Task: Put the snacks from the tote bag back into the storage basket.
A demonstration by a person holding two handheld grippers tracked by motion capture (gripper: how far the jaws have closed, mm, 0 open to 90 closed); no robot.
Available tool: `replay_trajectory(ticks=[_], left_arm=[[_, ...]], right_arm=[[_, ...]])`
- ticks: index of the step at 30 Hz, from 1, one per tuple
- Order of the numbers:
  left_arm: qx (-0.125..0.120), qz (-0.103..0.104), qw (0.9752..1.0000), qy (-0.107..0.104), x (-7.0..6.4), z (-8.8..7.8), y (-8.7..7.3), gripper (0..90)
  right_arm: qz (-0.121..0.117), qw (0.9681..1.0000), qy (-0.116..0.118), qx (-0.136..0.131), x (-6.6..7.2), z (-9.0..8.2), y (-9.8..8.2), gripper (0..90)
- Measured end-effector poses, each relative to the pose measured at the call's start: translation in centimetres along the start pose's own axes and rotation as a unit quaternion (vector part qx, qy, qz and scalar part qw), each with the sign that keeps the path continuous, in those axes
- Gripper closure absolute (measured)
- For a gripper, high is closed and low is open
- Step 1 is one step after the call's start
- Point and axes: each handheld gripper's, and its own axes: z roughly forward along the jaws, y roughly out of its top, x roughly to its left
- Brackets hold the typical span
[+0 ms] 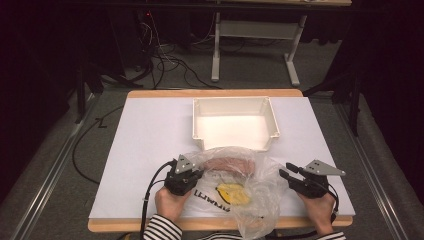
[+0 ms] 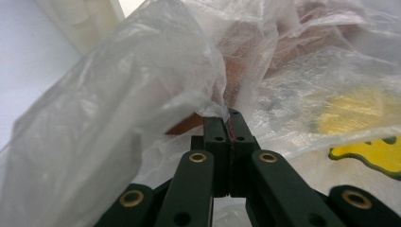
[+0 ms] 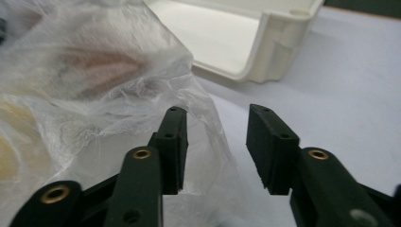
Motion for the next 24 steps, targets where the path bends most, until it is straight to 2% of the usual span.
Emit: replay_trajectory(ticks=[5, 7, 9, 11, 12, 14, 18, 21, 24], left_arm=[[-0.003, -0.001, 1.0, -0.003, -0.3, 0.2, 0.0, 90.0], [-0.002, -0.002, 1.0, -0.004, -0.4, 0.3, -0.1, 90.0], [0.0, 0.0, 1.0, -0.004, -0.4, 0.3, -0.1, 90.0], [-0.001, -0.001, 1.0, -0.003, -0.4, 0.2, -0.1, 90.0], [-0.002, -0.001, 1.0, -0.003, -0.5, 0.2, -0.1, 90.0], [-0.002, -0.001, 1.0, -0.003, -0.5, 0.2, -0.1, 90.0], [-0.003, 0.0, 1.0, -0.006, -0.6, 0.1, -0.1, 89.8], [-0.008, 0.004, 0.9999, -0.007, -0.8, -0.1, 0.0, 88.6], [-0.009, 0.005, 0.9999, -0.009, -0.9, -0.2, 0.0, 87.4]], right_arm=[[-0.019, 0.9996, 0.016, -0.016, 1.2, -1.5, 0.7, 50.2], [-0.028, 0.9991, 0.024, -0.022, 1.5, -1.8, 0.9, 47.6], [-0.032, 0.9982, 0.045, -0.021, 2.4, -1.8, 1.0, 45.3], [-0.037, 0.9978, 0.05, -0.02, 2.7, -1.8, 1.0, 44.6], [-0.049, 0.9965, 0.066, -0.015, 3.5, -1.4, 1.1, 42.8], [-0.052, 0.996, 0.071, -0.014, 3.8, -1.3, 1.1, 41.9], [-0.063, 0.993, 0.1, 0.001, 5.3, -0.1, 1.3, 37.7], [-0.075, 0.9911, 0.107, 0.023, 6.0, 1.1, 1.1, 37.3], [-0.071, 0.9906, 0.113, 0.032, 6.2, 1.6, 0.9, 37.4]])
